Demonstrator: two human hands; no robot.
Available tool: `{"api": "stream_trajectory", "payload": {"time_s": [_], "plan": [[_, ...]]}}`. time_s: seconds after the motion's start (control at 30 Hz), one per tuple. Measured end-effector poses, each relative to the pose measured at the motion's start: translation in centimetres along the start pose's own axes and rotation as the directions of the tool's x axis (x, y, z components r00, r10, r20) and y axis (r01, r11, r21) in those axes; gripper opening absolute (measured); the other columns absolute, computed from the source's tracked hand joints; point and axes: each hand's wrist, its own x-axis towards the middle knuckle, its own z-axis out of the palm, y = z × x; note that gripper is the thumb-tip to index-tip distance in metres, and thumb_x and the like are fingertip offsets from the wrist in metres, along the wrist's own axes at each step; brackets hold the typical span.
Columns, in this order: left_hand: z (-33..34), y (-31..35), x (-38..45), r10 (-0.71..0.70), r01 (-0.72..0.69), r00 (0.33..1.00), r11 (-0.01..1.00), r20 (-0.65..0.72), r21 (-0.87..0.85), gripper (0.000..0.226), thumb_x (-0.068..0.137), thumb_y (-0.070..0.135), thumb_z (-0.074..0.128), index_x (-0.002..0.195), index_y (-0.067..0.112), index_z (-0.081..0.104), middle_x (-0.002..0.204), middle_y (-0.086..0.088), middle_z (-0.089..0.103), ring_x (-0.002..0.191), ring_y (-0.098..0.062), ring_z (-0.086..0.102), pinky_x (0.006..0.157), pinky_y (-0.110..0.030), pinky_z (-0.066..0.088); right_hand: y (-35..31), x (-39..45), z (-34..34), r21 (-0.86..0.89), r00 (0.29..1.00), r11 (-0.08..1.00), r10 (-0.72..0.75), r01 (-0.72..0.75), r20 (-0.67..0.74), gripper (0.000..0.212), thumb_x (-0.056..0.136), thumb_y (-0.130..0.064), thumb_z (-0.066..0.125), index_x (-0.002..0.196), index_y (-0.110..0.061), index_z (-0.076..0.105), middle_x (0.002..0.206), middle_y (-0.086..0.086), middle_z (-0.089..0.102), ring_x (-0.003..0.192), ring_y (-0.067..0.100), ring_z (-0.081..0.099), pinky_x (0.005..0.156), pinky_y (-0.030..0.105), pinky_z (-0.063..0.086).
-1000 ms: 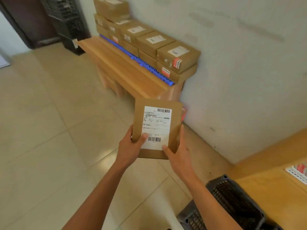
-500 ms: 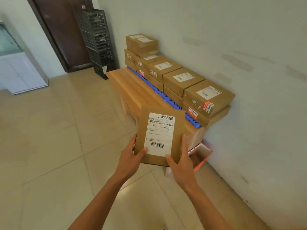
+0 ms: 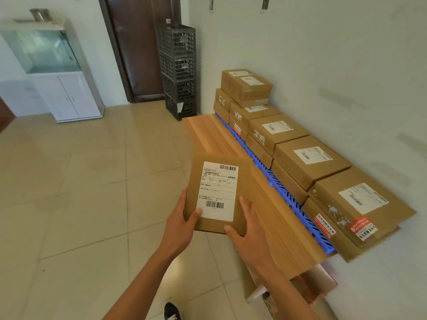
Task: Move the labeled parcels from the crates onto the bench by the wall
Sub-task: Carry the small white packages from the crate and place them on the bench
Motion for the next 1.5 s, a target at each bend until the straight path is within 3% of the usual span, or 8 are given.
{"api": "stream_trajectory", "payload": {"time_s": [0.17, 0.43, 0.5, 0.73, 0.83, 0.97, 1.17, 1.5], "plan": [[-3.9, -0.9, 10.8, 0.008, -0.008, 1.0, 1.0, -0.012, 0.005, 0.073, 0.101, 0.034, 0.059, 0.16, 0.041, 0.016, 0.154, 0.017, 0.044, 0.137, -0.005, 0.046, 0.115, -0.031, 0.039, -2.4, 9.8, 4.0, -0.079, 1.0, 0.997, -0.019, 0.017, -0.024, 0.096, 0.086, -0.039, 0.076, 0.156, -0.052, 0.01, 0.166, -0.018, -0.004, 0.152, -0.001, -0.005, 0.126, 0.042, 0.015], [-6.6, 1.2, 24.6, 0.052, -0.049, 0.992, 0.998, 0.115, -0.03, 0.07, 0.101, 0.027, 0.059, 0.158, 0.04, 0.021, 0.127, 0.04, 0.048, 0.115, 0.022, 0.049, 0.094, -0.002, 0.037, -5.7, 21.0, 5.4, -0.267, 0.994, 0.964, -0.045, 0.018, -0.096, 0.096, 0.085, -0.029, 0.079, 0.157, -0.04, 0.016, 0.166, -0.009, -0.005, 0.149, -0.001, -0.002, 0.114, 0.004, -0.002], [-6.5, 1.5, 27.3, 0.06, -0.055, 0.988, 0.998, 0.145, -0.042, 0.07, 0.101, 0.025, 0.061, 0.158, 0.04, 0.023, 0.128, 0.04, 0.048, 0.109, 0.03, 0.045, 0.09, 0.004, 0.036, -5.5, 23.6, 5.5, -0.209, 0.989, 0.978, -0.054, 0.025, -0.134, 0.093, 0.085, -0.026, 0.08, 0.157, -0.039, 0.023, 0.168, -0.007, 0.002, 0.152, 0.005, 0.006, 0.123, 0.022, 0.014], [-2.8, 3.1, 38.1, 0.127, -0.114, 0.974, 0.99, 0.189, -0.081, 0.058, 0.099, 0.026, 0.063, 0.15, 0.041, 0.039, 0.129, 0.037, 0.052, 0.119, 0.02, 0.049, 0.088, 0.001, 0.04, -2.7, 33.2, 3.9, -0.007, 0.948, 1.0, -0.006, 0.004, -0.317, 0.092, 0.084, -0.011, 0.08, 0.146, -0.058, 0.03, 0.157, -0.037, 0.009, 0.146, -0.008, 0.021, 0.116, 0.033, 0.039], [-0.3, 4.4, 44.0, 0.182, -0.175, 0.953, 0.983, 0.244, -0.049, 0.056, 0.099, 0.03, 0.063, 0.148, 0.045, 0.041, 0.13, 0.041, 0.053, 0.123, 0.015, 0.049, 0.089, -0.003, 0.042, -1.2, 38.6, 2.3, 0.096, 0.921, 0.995, 0.058, -0.023, -0.386, 0.093, 0.085, -0.01, 0.079, 0.145, -0.063, 0.031, 0.164, -0.025, 0.012, 0.149, -0.002, 0.02, 0.113, 0.043, 0.044], [2.7, 6.4, 52.1, 0.224, -0.245, 0.912, 0.969, 0.344, 0.018, 0.051, 0.1, 0.033, 0.061, 0.147, 0.046, 0.043, 0.134, 0.037, 0.053, 0.122, 0.015, 0.049, 0.09, -0.012, 0.045, 1.0, 45.7, -0.3, 0.11, 0.883, 0.992, 0.107, -0.063, -0.457, 0.089, 0.085, -0.012, 0.078, 0.151, -0.053, 0.032, 0.167, -0.013, 0.012, 0.143, -0.019, 0.003, 0.12, 0.047, 0.032], [6.4, 9.0, 61.4, 0.336, -0.392, 0.87, 0.915, 0.361, 0.093, 0.029, 0.103, 0.033, 0.055, 0.13, 0.038, 0.064, 0.125, 0.029, 0.062, 0.118, 0.009, 0.054, 0.097, -0.024, 0.048, 2.1, 53.2, -4.6, 0.15, 0.813, 0.98, 0.191, -0.13, -0.549, 0.087, 0.087, -0.015, 0.078, 0.153, -0.047, 0.031, 0.166, -0.015, 0.01, 0.149, -0.007, 0.007, 0.123, 0.046, 0.025], [13.0, 12.2, 77.5, 0.499, -0.757, 0.624, 0.576, 0.602, 0.308, 0.042, 0.101, 0.027, 0.056, 0.143, 0.023, 0.053, 0.146, 0.004, 0.054, 0.141, -0.016, 0.039, 0.115, -0.047, 0.037, 3.4, 63.2, -8.1, 0.124, 0.689, 0.93, 0.341, -0.346, -0.639, 0.084, 0.09, -0.025, 0.075, 0.157, -0.039, 0.026, 0.168, -0.007, 0.012, 0.152, 0.016, 0.022, 0.121, 0.044, 0.027]]}}
